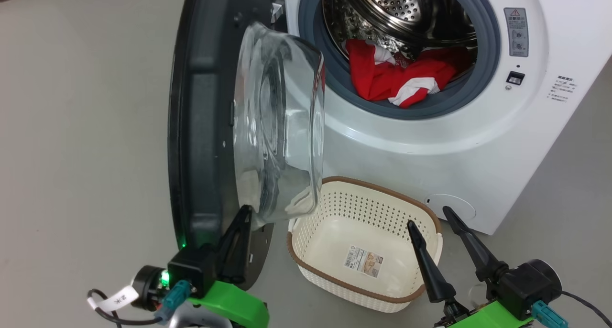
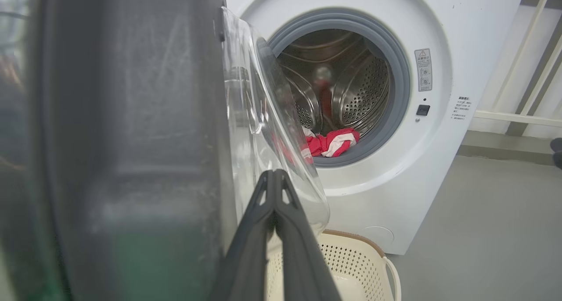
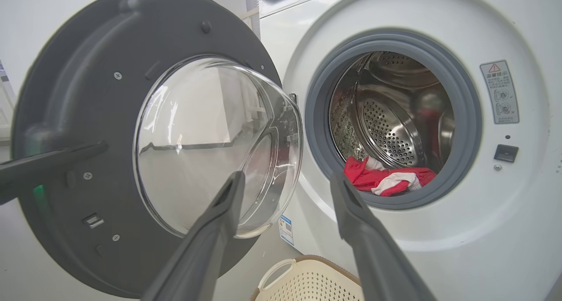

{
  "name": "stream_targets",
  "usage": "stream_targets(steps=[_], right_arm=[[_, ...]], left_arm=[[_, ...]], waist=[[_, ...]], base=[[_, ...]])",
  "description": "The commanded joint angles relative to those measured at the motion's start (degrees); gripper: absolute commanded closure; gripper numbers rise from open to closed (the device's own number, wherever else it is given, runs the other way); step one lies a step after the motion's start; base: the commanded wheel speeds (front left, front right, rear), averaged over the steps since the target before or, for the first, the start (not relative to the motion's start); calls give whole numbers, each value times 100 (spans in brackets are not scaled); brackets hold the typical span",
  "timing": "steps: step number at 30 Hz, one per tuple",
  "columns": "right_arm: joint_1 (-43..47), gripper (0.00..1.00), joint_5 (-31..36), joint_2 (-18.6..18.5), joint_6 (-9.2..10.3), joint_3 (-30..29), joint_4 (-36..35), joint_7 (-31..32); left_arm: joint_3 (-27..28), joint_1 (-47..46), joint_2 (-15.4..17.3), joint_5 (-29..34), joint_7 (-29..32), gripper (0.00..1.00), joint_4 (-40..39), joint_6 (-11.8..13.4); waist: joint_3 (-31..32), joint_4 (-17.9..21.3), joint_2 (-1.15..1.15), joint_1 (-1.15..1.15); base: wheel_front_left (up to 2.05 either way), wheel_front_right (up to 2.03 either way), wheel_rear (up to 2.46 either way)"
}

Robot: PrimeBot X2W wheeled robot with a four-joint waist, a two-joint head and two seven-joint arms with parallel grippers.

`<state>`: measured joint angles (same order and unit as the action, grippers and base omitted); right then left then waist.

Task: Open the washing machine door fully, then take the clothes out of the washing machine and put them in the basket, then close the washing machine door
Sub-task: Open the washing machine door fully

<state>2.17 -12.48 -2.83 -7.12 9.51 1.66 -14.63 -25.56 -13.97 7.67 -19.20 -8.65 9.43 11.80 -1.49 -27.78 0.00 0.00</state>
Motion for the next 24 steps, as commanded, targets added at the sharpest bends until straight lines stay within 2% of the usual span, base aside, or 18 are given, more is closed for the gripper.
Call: stream_targets(steps=[1, 24], right_arm=[[-118, 0, -5, -5, -36, 131, -154, -37], [-99, 0, 205, -5, -36, 146, -178, 38]], left_arm=[[353, -75, 203, -56, -10, 100, -138, 114], [1059, -278, 728, -181, -361, 100, 215, 377]], waist=[[11, -52, 0, 0], [-216, -142, 0, 0]], base=[[0, 0, 0], [0, 0, 0]])
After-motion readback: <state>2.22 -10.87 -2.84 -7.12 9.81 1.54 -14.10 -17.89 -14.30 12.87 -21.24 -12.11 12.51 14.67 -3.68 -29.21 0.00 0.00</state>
